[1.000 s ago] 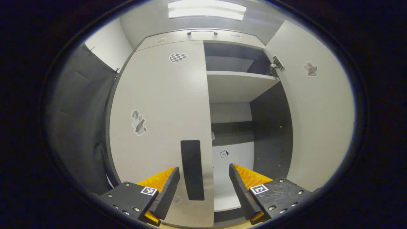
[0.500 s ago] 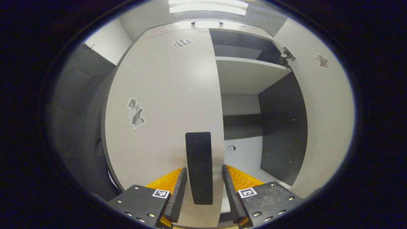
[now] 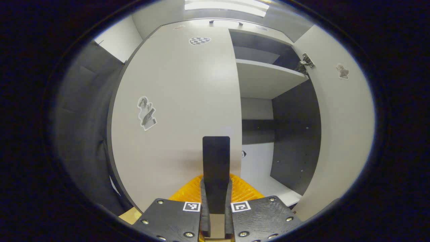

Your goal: Open the right door of the double-door shoe cabinet with the right hand, and open the left door with the left hand.

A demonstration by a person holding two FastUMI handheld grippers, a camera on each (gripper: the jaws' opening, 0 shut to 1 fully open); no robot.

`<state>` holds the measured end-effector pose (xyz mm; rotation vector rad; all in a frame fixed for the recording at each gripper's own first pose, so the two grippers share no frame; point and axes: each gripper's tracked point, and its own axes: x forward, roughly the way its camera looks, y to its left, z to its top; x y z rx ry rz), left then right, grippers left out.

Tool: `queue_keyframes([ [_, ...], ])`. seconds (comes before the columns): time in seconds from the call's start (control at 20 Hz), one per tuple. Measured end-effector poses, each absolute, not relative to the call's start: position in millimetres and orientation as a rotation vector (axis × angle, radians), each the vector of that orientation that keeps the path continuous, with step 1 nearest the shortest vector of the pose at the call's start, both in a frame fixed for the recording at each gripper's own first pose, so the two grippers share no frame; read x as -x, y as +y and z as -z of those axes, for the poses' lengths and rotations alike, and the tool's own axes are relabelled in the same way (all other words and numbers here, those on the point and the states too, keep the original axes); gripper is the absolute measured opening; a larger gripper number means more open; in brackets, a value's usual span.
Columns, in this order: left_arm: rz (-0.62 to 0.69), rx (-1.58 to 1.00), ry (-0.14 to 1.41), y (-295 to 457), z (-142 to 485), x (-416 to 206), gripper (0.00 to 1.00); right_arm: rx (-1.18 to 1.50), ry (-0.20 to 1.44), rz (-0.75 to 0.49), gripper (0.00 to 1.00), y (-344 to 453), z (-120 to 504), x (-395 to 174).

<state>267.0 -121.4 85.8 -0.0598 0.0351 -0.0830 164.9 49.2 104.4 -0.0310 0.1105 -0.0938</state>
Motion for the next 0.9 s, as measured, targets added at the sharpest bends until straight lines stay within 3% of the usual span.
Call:
queue_keyframes([
  [0.05,0.091,0.069,0.031,-122,-88,-263,0.11,0.034,0.107,0.086,0.94,53,-105,-166],
  [0.9,0.195,0.111,0.068,-86,-97,-186,0.13,0.048,0.096,-0.054,0.96,124,-108,-184],
])
